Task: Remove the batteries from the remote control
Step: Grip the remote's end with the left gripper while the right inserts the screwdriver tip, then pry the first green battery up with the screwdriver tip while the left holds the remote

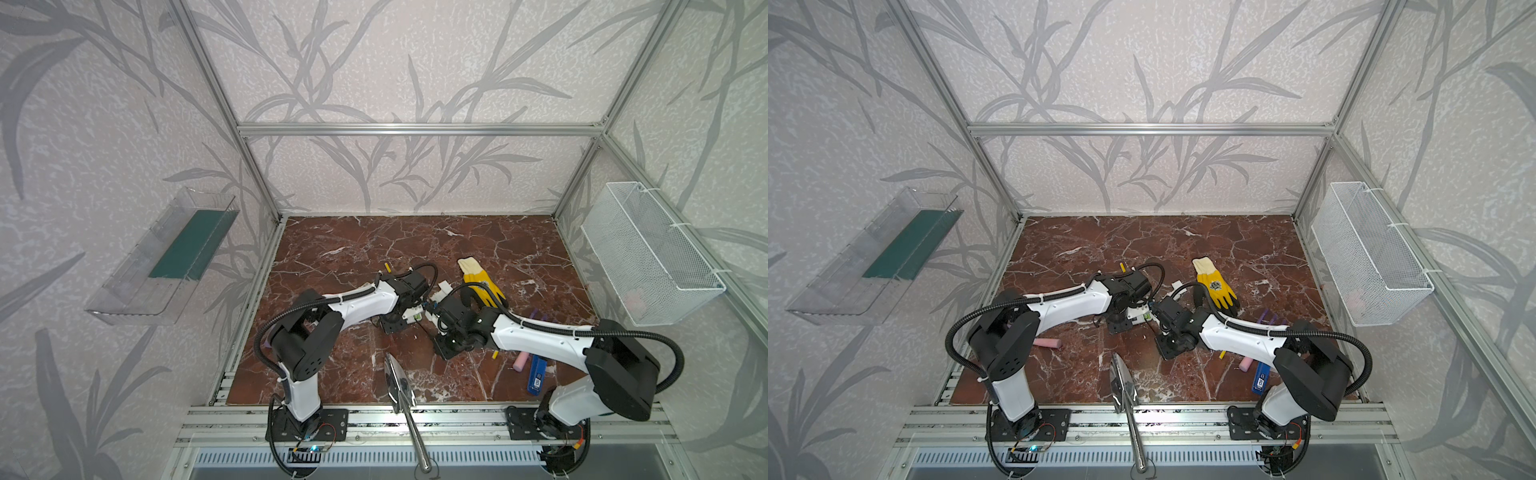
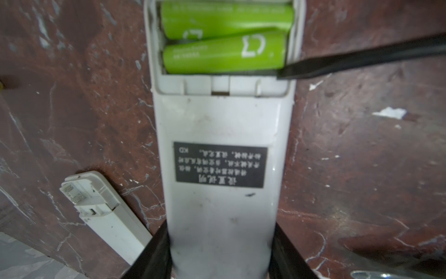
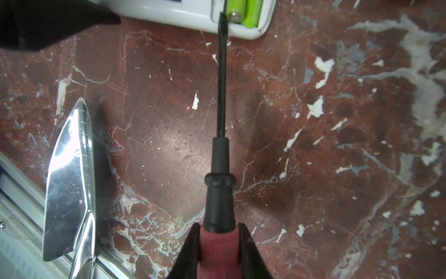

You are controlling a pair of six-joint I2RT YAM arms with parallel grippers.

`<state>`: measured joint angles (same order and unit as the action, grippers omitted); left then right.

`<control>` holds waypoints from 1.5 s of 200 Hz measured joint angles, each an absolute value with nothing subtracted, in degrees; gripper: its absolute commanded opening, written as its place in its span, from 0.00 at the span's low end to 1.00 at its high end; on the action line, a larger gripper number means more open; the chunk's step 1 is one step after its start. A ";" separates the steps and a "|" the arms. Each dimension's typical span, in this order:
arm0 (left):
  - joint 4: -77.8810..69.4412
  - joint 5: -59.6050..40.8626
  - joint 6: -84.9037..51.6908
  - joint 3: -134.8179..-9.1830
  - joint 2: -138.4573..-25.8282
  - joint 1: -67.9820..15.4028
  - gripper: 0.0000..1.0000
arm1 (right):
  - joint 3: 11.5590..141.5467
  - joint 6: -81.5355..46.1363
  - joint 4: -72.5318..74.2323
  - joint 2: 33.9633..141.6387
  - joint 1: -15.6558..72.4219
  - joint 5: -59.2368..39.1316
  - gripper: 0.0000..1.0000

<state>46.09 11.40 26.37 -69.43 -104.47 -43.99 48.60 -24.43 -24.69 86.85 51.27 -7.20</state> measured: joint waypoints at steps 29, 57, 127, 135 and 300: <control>47.29 12.01 25.58 -70.50 -105.01 -45.25 0.10 | 49.41 -24.51 -25.32 87.96 51.20 -4.93 0.00; 48.07 12.21 25.26 -71.07 -105.56 -45.39 0.11 | 49.41 -24.64 -25.30 88.14 51.16 -4.34 0.00; 48.31 10.72 24.18 -71.18 -105.78 -45.30 0.10 | 46.74 -24.67 -19.94 88.09 51.13 -3.97 0.00; 48.16 10.24 23.94 -71.16 -105.93 -45.28 0.10 | 46.30 -24.64 -19.22 88.09 51.13 -3.77 0.00; 45.60 4.23 21.34 -71.13 -108.05 -44.66 0.09 | 38.89 -25.71 -9.08 85.97 51.16 0.54 0.00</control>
<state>45.60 4.23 21.34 -71.13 -108.05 -44.66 38.89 -25.71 -9.08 85.97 51.16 0.54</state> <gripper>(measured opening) 0.533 0.236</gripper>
